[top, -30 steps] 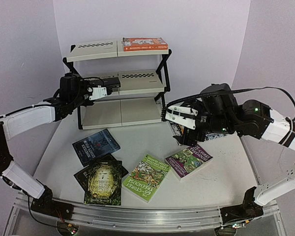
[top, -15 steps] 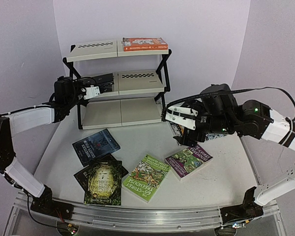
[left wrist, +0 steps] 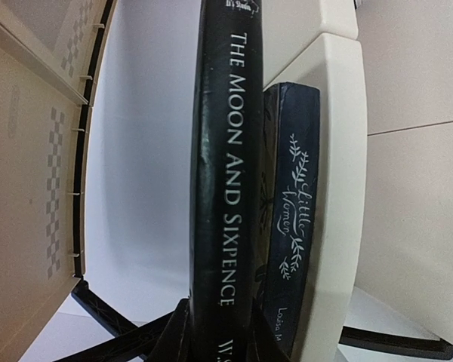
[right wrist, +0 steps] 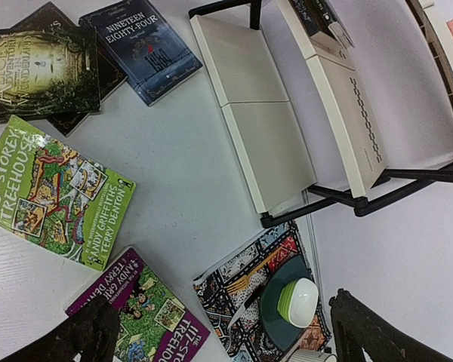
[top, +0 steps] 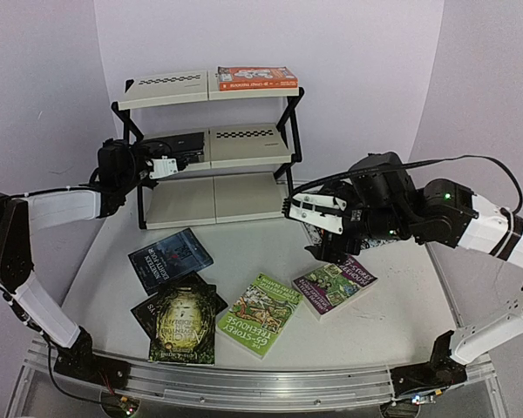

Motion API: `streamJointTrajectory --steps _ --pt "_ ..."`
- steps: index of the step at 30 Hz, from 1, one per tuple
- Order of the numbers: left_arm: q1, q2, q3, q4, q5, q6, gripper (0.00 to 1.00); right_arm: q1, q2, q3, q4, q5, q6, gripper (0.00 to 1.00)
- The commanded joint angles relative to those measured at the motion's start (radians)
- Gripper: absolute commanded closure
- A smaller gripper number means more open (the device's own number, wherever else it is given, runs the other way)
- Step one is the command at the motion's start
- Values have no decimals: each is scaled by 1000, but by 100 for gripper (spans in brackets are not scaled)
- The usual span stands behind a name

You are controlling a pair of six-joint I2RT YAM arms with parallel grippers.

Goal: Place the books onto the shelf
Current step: Place the book in the book pile on the shelf.

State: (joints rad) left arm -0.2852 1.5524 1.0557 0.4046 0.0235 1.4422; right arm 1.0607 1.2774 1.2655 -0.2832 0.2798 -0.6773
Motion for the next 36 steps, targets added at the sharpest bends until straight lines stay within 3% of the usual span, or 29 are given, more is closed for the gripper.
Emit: streamJointTrajectory --steps 1,9,26,36 --pt "1 21 29 116 -56 23 100 -8 15 -8 31 -15 8 2" --pt "46 50 43 117 30 -29 100 -17 31 0 38 -27 6 2" --pt "72 140 100 120 148 49 96 -32 31 1 37 -40 15 2" --pt "72 136 89 120 147 46 64 -38 19 -6 37 -46 19 2"
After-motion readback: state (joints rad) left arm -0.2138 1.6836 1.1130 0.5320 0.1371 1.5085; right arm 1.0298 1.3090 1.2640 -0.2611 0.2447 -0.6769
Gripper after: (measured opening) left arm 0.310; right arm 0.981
